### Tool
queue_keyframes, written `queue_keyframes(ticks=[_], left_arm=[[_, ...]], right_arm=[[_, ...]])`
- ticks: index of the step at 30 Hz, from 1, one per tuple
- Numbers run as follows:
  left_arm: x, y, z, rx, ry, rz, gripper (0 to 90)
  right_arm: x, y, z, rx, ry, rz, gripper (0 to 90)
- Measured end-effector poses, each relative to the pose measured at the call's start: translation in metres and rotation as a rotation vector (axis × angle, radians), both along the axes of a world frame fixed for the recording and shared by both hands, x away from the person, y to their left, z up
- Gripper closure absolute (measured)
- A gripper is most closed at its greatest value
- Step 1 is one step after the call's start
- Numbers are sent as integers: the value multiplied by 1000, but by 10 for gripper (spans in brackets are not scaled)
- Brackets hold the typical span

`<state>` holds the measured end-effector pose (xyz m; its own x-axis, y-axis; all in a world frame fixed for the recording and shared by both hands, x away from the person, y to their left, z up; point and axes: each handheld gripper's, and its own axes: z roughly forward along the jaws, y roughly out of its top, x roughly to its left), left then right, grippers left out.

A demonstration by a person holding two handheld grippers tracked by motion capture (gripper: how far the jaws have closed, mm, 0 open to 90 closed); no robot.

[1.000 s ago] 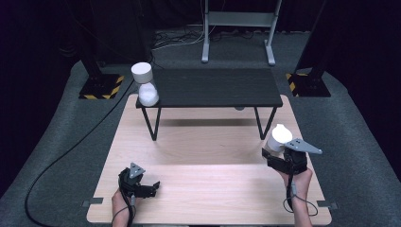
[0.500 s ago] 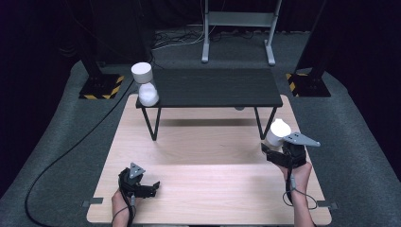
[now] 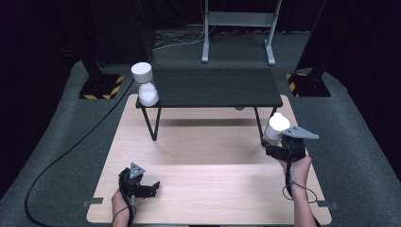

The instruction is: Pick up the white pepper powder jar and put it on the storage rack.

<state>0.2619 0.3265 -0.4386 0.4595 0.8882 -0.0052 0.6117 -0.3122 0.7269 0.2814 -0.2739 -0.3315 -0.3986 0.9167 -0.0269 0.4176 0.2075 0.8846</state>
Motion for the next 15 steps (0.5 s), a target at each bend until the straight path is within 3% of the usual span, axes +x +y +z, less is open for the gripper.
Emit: queue_keyframes(ticks=[15], left_arm=[[0, 0, 0, -1, 1, -1, 9]], right_arm=[[13, 2, 7, -18, 14, -1, 304]])
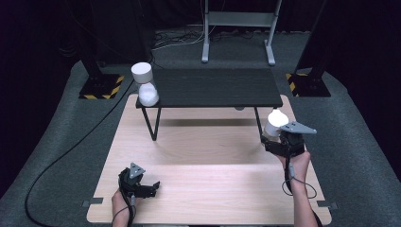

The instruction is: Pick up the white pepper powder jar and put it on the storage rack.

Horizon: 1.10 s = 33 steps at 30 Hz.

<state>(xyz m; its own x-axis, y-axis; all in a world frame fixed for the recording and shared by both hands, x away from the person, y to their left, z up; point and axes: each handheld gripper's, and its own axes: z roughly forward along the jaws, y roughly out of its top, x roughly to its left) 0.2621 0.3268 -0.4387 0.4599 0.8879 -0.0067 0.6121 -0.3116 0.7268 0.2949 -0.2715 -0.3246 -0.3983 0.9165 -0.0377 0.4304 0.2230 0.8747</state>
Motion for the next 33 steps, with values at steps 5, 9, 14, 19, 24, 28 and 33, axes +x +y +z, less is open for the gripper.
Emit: queue_keyframes(ticks=[5, 9, 14, 19, 24, 28, 33], left_arm=[[0, 0, 0, 0, 0, 0, 9], [0, 0, 0, -1, 0, 0, 10], [0, 0, 0, -1, 0, 1, 10], [0, 0, 0, 0, 0, 2, 12], [0, 0, 0, 0, 0, 2, 12], [0, 0, 0, 1, 0, 5, 13], [0, 0, 0, 2, 0, 4, 13]], right_arm=[[3, 0, 3, -4, 1, -3, 304], [5, 0, 6, -4, -2, -4, 304], [12, 0, 10, -21, 6, -13, 304], [17, -1, 14, -23, 5, -18, 304], [19, 1, 18, -29, 6, -18, 304], [22, 1, 21, -34, 4, -15, 304], [23, 2, 25, -38, 0, -17, 304]])
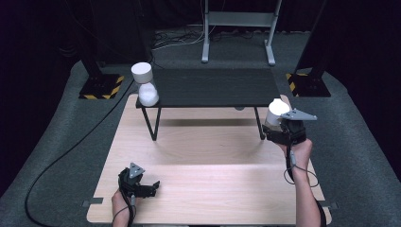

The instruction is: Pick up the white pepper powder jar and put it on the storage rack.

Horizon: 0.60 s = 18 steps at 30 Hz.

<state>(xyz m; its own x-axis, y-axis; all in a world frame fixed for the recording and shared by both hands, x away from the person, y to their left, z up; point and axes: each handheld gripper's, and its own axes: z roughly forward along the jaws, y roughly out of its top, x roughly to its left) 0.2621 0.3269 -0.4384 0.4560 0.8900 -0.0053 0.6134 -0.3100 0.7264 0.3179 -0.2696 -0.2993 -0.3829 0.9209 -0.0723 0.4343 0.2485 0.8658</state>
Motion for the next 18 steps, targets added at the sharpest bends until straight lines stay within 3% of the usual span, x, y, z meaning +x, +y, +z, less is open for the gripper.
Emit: queue_keyframes(ticks=[7, 18], left_arm=[[0, 0, 0, 0, 0, 0, 13], [0, 0, 0, -2, -1, 7, 14]], right_arm=[[2, -3, 6, 17, -1, 13, 304], [7, 1, 17, 5, -5, 24, 304]])
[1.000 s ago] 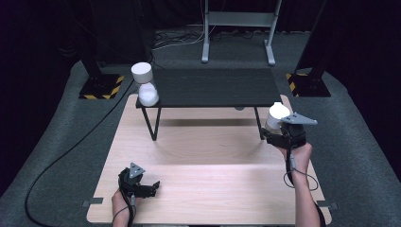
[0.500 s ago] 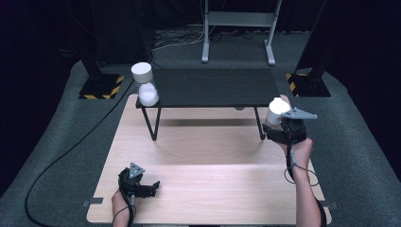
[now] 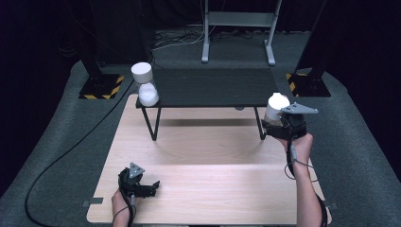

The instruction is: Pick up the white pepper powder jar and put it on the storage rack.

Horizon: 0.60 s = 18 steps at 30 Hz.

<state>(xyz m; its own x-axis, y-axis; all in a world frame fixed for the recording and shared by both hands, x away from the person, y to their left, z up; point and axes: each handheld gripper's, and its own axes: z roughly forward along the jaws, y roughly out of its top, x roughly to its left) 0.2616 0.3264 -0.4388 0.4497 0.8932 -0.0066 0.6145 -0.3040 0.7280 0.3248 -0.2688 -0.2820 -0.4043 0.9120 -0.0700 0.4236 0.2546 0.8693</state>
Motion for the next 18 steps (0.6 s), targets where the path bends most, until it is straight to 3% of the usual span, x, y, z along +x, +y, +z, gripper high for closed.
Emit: queue_keyframes(ticks=[18], left_arm=[[0, 0, 0, 0, -1, 1, 16]], right_arm=[[6, 7, 20, -17, -17, 6, 304]])
